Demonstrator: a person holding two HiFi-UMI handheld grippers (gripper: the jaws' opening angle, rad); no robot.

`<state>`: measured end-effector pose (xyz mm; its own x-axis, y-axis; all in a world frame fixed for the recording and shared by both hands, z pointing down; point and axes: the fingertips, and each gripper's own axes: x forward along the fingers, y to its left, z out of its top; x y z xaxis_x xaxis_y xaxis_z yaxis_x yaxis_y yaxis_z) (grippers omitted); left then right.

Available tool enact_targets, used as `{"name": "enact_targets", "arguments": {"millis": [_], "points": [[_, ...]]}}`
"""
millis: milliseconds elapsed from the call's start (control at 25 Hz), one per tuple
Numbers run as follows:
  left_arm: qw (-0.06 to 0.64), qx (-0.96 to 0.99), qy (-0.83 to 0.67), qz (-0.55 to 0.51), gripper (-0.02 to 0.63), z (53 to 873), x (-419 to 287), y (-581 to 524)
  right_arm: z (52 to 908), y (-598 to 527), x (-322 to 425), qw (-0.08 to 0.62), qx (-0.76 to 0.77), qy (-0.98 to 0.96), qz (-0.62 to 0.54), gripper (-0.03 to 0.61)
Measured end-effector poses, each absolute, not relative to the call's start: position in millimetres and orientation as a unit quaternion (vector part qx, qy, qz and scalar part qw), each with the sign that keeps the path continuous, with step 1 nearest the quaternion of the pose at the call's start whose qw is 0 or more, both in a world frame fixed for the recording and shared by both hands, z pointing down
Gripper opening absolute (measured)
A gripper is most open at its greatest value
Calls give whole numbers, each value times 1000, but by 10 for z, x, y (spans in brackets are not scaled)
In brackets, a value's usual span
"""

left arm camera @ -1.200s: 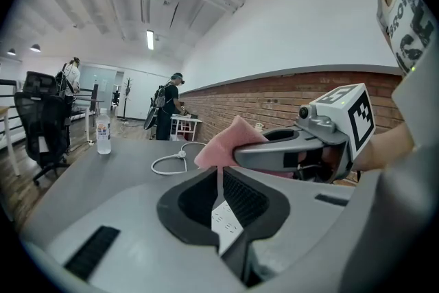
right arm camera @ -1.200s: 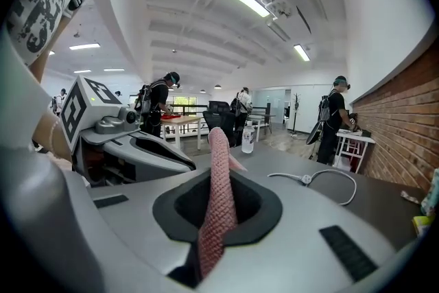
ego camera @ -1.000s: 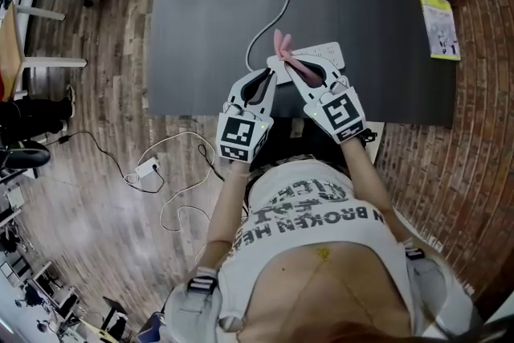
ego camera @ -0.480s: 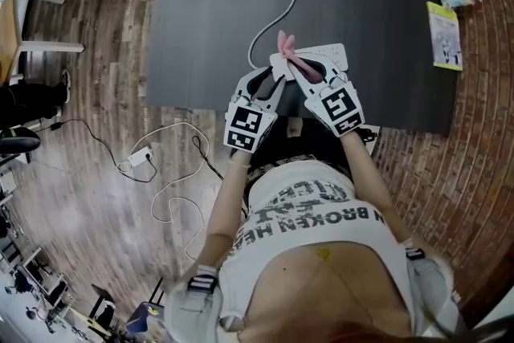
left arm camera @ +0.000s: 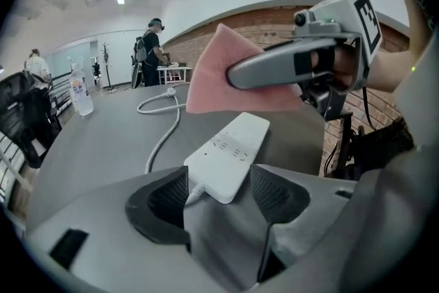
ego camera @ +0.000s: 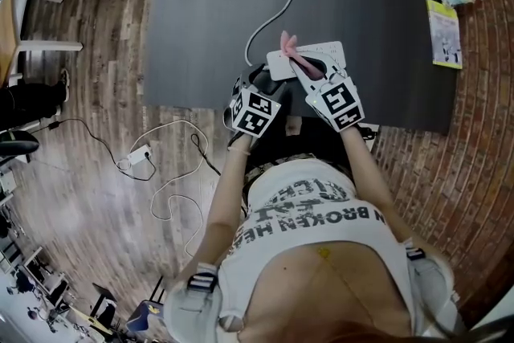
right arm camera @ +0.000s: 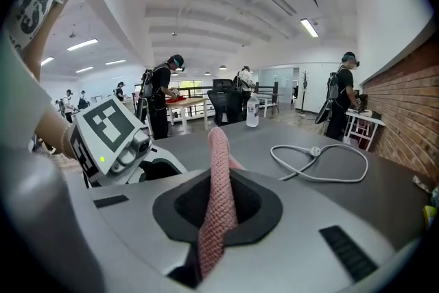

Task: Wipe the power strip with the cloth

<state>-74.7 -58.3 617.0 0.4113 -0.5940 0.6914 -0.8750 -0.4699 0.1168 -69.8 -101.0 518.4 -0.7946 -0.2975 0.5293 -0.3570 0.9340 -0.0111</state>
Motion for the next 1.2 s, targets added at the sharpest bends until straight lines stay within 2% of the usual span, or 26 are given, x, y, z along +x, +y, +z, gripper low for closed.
{"name": "enact_targets", "arguments": {"millis": [720,1200], "points": [[246,788,-377,421,282,6719,-679,-634,5230,-1003,-342,267,207,-938,77,17],[182,814,-331,441,265,6714,-623,-467,5199,-925,-190,266,217,-937,71,17]]}}
